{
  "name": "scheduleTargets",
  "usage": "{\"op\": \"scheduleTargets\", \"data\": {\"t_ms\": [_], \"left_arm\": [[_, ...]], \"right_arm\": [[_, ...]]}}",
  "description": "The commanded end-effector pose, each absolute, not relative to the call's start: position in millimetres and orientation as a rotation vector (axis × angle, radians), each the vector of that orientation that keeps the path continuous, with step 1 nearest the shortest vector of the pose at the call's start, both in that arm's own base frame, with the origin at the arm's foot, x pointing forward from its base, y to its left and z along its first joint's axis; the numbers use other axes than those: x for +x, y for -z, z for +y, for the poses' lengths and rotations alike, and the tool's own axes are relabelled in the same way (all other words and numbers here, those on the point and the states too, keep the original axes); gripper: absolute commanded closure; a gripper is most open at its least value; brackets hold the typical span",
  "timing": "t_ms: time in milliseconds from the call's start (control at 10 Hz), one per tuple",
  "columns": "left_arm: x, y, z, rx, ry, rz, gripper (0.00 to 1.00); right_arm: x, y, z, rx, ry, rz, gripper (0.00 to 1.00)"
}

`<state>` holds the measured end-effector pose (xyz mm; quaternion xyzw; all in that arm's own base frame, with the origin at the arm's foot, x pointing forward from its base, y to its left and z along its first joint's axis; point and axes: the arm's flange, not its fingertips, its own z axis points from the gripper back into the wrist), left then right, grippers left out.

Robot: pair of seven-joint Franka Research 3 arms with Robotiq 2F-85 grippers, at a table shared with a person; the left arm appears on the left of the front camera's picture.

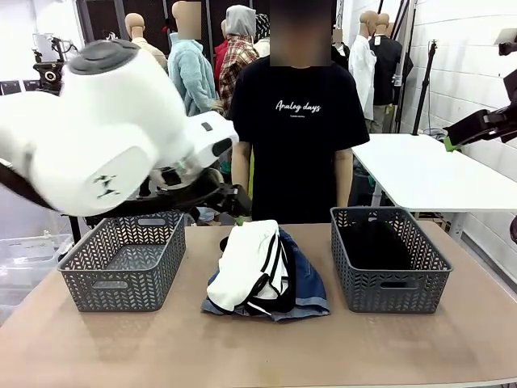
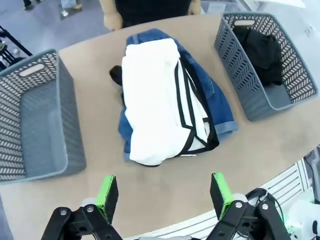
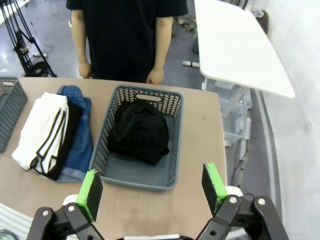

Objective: Sort the tops and bottoms.
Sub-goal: Lift clothes from the center of the table with your right hand.

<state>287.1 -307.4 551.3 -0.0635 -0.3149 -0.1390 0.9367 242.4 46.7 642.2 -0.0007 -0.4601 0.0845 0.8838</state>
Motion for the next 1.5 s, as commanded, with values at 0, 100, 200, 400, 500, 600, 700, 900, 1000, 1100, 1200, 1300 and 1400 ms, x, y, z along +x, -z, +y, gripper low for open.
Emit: {"op": "scheduleTargets", "data": {"t_ms": [0, 100, 200, 400, 500, 600, 700, 900, 1000, 1100, 1200, 1300, 1400], "left_arm": [[260.9, -567.4, -290.6, -0.119, 0.292, -0.695, 0.04], [258.1, -570.7, -288.7, -0.119, 0.282, -0.681, 0.04], [257.1, -574.8, -288.8, -0.121, 0.276, -0.664, 0.04], [260.9, -584.5, -298.1, -0.112, 0.28, -0.656, 0.04], [254.3, -580.4, -289.9, -0.107, 0.262, -0.693, 0.04], [254.3, -580.4, -289.9, -0.107, 0.262, -0.693, 0.04], [254.3, -580.4, -289.9, -0.107, 0.262, -0.693, 0.04], [254.3, -580.4, -289.9, -0.107, 0.262, -0.693, 0.04], [254.3, -580.4, -289.9, -0.107, 0.262, -0.693, 0.04], [254.3, -580.4, -289.9, -0.107, 0.262, -0.693, 0.04], [254.3, -580.4, -289.9, -0.107, 0.262, -0.693, 0.04], [254.3, -580.4, -289.9, -0.107, 0.262, -0.693, 0.04], [254.3, -580.4, -289.9, -0.107, 0.262, -0.693, 0.04]], "right_arm": [[245.6, -641.6, 47.3, 0.0, -0.182, -0.962, 0.0], [245.6, -641.6, 47.3, 0.0, -0.182, -0.962, 0.0], [245.6, -641.6, 47.3, 0.0, -0.182, -0.962, 0.0], [242.3, -642.3, 46.8, -0.001, -0.176, -0.958, 0.0], [264.1, -643.1, 58.0, 0.095, -0.231, -0.94, 0.0], [303.4, -632.3, 75.6, 0.214, -0.286, -0.848, 0.0], [343.4, -618.6, 85.8, 0.336, -0.321, -0.748, 0.0], [412.8, -583.1, 97.9, 0.502, -0.329, -0.602, 0.0], [439.3, -557.7, 112.4, 0.521, -0.333, -0.526, 0.0], [456.2, -534.7, 123.5, 0.538, -0.33, -0.476, 0.0], [466.9, -512.9, 133.0, 0.562, -0.333, -0.434, 0.0], [476.0, -493.6, 140.1, 0.603, -0.338, -0.402, 0.0], [473.3, -485.5, 147.4, 0.596, -0.375, -0.377, 0.0]]}}
